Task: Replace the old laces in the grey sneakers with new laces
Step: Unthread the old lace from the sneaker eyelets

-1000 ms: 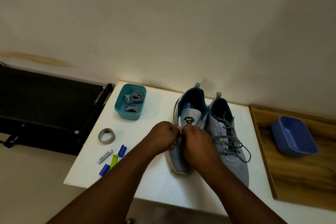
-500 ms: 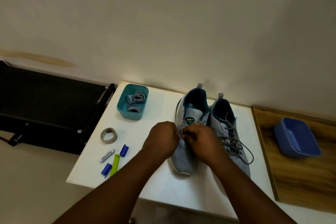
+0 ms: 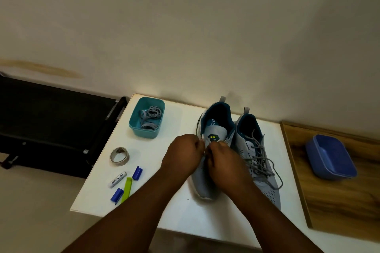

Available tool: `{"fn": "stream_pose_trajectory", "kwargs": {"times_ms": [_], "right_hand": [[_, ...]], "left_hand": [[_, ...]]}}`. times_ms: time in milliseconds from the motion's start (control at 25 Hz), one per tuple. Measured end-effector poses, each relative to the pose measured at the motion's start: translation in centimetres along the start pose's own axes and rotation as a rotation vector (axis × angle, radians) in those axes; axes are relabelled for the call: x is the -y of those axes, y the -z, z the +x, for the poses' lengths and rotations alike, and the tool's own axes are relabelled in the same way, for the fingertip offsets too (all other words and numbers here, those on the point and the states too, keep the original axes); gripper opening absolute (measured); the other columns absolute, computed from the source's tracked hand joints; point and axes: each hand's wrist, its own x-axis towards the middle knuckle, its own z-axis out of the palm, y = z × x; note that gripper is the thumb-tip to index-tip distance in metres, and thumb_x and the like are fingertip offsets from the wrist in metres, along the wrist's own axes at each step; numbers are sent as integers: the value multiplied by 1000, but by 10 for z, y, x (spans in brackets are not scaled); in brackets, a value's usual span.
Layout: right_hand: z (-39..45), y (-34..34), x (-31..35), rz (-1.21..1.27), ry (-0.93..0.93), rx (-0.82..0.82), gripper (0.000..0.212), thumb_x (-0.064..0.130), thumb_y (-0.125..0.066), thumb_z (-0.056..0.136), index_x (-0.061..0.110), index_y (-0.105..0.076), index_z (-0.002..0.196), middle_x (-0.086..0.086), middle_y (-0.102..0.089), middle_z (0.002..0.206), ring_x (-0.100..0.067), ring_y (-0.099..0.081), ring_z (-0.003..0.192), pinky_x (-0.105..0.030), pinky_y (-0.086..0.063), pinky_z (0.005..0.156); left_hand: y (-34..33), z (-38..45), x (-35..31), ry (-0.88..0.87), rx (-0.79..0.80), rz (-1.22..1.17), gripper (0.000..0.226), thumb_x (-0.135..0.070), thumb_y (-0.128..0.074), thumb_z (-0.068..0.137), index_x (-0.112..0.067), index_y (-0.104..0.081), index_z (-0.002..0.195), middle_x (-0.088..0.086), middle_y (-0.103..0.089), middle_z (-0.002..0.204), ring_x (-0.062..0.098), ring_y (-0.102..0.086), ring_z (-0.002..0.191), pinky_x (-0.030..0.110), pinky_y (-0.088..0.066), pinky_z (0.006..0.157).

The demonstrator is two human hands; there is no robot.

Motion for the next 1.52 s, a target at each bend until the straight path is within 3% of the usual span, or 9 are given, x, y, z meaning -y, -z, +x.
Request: {"fn": "stream_pose_trajectory", "kwargs": {"times_ms": [200,400,480,560,760,1000,1160,1360,1520], "right_hand": [[5,27,-24,-18,-152,-278,20,32,-46,103,17,-57,110,-6,-59,108,-22,-62,86,-36,-55,72],[3,55,-24,423,57,-643,19,21,-48,105,12,-64,108,2,-62,102,-6,-58,92,-24,-50,81],[2,69,-11,472,193,-638,16,14,-53,103,8,-67,109,5,-64,102,-2,-60,95,-19,-49,83],[-1,85,1,510,262,-632,14,8,-56,102,9,-68,108,6,-65,102,-1,-62,97,-18,-50,83],[-13,144,28,894,346,-597,17,9,-54,104,19,-66,108,-9,-71,105,-25,-70,102,-42,-58,86],[-9,138,34,994,368,-309,35,-2,-50,103,18,-61,130,-3,-72,122,-19,-67,121,-38,-57,98],[-2,126,25,961,291,-298,41,-3,-49,104,23,-61,133,2,-71,127,-12,-64,125,-37,-54,104],[1,108,14,810,180,-262,33,6,-57,103,23,-66,129,9,-71,122,-9,-66,117,-32,-56,97],[2,71,-17,164,-159,-54,12,34,-66,96,31,-68,108,10,-70,99,-9,-65,89,-39,-59,85]], "left_hand": [[4,0,-2,-38,-57,13,40,-35,-52,98,-20,-46,61,0,-50,62,21,-51,64,31,-32,60],[3,-3,0,-25,-93,36,36,-42,-56,96,-22,-49,67,-5,-51,65,21,-59,71,30,-34,60],[4,-7,-5,-84,-150,18,17,-41,-65,89,-27,-59,94,-8,-60,90,14,-61,82,26,-39,64],[2,-10,-11,-213,-72,-3,33,-36,-71,86,-32,-60,116,-8,-59,113,12,-60,93,22,-45,74],[-16,-16,-30,-370,-20,150,29,-53,-70,86,-34,-73,108,-7,-62,110,12,-57,99,24,-47,79],[40,-11,-51,-25,-46,-965,28,-29,-56,102,-18,-62,76,0,-64,71,5,-55,63,23,-44,63],[93,-10,-66,89,-176,-1370,32,-31,-50,103,-24,-62,74,-4,-55,62,8,-45,58,26,-35,57],[93,-18,-64,-77,-262,-565,34,-38,-47,102,-15,-59,79,-1,-64,69,15,-60,66,34,-48,63],[69,-13,-29,62,-79,-61,22,-29,-46,97,-20,-54,79,-2,-64,83,23,-63,84,35,-46,69]]}}
